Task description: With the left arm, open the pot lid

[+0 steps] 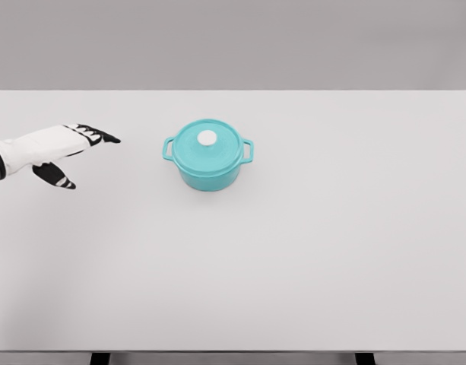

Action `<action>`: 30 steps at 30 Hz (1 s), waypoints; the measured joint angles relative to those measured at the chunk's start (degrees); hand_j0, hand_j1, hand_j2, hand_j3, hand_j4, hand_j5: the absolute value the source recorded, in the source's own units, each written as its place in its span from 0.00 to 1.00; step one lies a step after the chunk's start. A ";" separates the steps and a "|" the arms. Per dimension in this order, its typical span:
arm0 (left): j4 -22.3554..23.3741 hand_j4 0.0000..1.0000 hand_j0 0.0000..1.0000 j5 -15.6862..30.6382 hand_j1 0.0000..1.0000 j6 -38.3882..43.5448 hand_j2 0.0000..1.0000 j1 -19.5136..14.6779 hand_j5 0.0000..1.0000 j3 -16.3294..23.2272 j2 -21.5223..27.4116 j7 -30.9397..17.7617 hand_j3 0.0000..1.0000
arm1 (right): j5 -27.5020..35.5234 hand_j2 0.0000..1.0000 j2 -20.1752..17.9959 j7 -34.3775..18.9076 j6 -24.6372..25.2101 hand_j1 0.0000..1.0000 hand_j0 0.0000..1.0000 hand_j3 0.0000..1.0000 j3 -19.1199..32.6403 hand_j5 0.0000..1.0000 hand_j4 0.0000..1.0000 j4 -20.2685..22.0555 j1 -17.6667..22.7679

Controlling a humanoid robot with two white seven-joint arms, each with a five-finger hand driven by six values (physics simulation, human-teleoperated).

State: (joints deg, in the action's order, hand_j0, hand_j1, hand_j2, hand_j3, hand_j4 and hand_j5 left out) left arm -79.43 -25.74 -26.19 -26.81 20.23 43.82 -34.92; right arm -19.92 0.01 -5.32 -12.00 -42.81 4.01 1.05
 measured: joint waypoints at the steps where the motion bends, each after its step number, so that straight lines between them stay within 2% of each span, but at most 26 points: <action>1: 0.03 1.00 1.00 -0.02 1.00 -0.08 1.00 0.00 1.00 0.03 -0.08 -0.03 1.00 | 0.01 1.00 0.00 0.00 0.02 1.00 1.00 1.00 0.01 1.00 1.00 -0.02 0.00; 5: 0.15 1.00 1.00 -0.12 1.00 -0.73 1.00 -0.09 1.00 0.11 -0.24 -0.08 1.00 | -0.04 1.00 0.00 0.04 -0.02 1.00 1.00 1.00 -0.06 1.00 1.00 -0.02 0.79; 11: 0.18 1.00 1.00 -0.12 1.00 -1.46 1.00 -3.60 1.00 1.57 -1.50 -0.09 1.00 | -0.04 1.00 0.00 0.06 -0.03 1.00 1.00 1.00 -0.07 1.00 1.00 -0.06 0.79; 12: 0.22 1.00 1.00 -0.08 1.00 -1.52 1.00 -5.79 1.00 1.93 -1.63 -0.09 1.00 | -0.04 1.00 0.00 0.06 -0.04 1.00 1.00 1.00 -0.07 1.00 1.00 -0.06 0.79; 13: 0.32 1.00 1.00 0.03 1.00 -1.51 1.00 -9.48 1.00 2.88 -1.73 -0.08 1.00 | -0.04 1.00 0.00 0.06 -0.03 1.00 1.00 1.00 -0.07 1.00 1.00 -0.06 0.79; 14: 1.24 1.00 1.00 -0.11 1.00 -1.73 1.00 -15.01 1.00 4.86 -1.95 -0.13 1.00 | -0.04 1.00 0.00 0.06 -0.03 1.00 1.00 1.00 -0.08 1.00 1.00 -0.06 0.79; 15: 3.39 1.00 1.00 0.37 1.00 -1.74 1.00 -21.00 1.00 7.43 -2.51 -0.12 1.00 | -0.04 1.00 0.00 0.06 -0.03 1.00 1.00 1.00 -0.08 1.00 1.00 -0.06 0.79; 16: 6.24 1.00 1.00 1.47 1.00 -1.83 1.00 -24.66 1.00 10.19 -3.47 -0.12 1.00 | -0.04 1.00 0.00 0.06 -0.03 1.00 1.00 1.00 -0.07 1.00 1.00 -0.06 0.79; 17: 9.03 1.00 1.00 3.73 1.00 -1.68 1.00 -26.88 1.00 13.47 -4.39 -0.06 1.00 | -0.04 1.00 0.00 0.06 -0.03 1.00 1.00 1.00 -0.08 1.00 1.00 -0.07 0.79; 18: 10.89 1.00 1.00 5.50 1.00 -1.84 1.00 -31.02 1.00 17.64 -5.06 -0.08 1.00 | -0.04 1.00 0.00 0.06 -0.03 1.00 1.00 1.00 -0.07 1.00 1.00 -0.06 0.79; 19: 11.89 1.00 1.00 6.71 1.00 -2.49 1.00 -32.69 1.00 21.79 -5.44 -0.07 1.00 | -0.04 1.00 0.00 0.06 -0.04 1.00 1.00 1.00 -0.08 1.00 1.00 -0.07 0.79; 21: 12.49 1.00 1.00 8.19 1.00 -5.11 1.00 -33.31 1.00 27.49 -5.11 -0.09 1.00 | -0.04 1.00 0.00 0.06 -0.03 1.00 1.00 1.00 -0.08 1.00 1.00 -0.07 0.79; 23: 7.94 1.00 1.00 8.84 1.00 -6.47 1.00 -30.76 1.00 29.69 -2.95 -0.12 1.00 | -0.05 1.00 0.00 0.06 -0.03 1.00 1.00 1.00 -0.08 1.00 1.00 -0.07 0.79; 24: 4.53 1.00 1.00 9.11 1.00 -6.50 1.00 -30.50 1.00 29.61 -2.01 -0.12 1.00 | -0.05 1.00 0.00 0.06 -0.03 1.00 1.00 1.00 -0.08 1.00 1.00 -0.07 0.79; 26: -0.32 1.00 1.00 9.69 1.00 -6.30 1.00 -32.25 1.00 28.89 -0.87 -0.10 1.00 | -0.05 1.00 0.00 0.06 -0.03 1.00 1.00 1.00 -0.08 1.00 1.00 -0.07 0.79; 30: -3.63 1.00 1.00 9.79 1.00 -6.54 1.00 -34.10 1.00 27.18 -1.99 -0.10 1.00 | -0.04 1.00 0.00 0.06 -0.03 1.00 1.00 1.00 -0.08 1.00 1.00 -0.07 0.79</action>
State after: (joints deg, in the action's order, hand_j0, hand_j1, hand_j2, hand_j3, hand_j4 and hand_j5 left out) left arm -83.06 -15.96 -32.73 -60.91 47.41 41.83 -35.02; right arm -19.96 0.01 -5.26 -12.03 -42.89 3.95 1.85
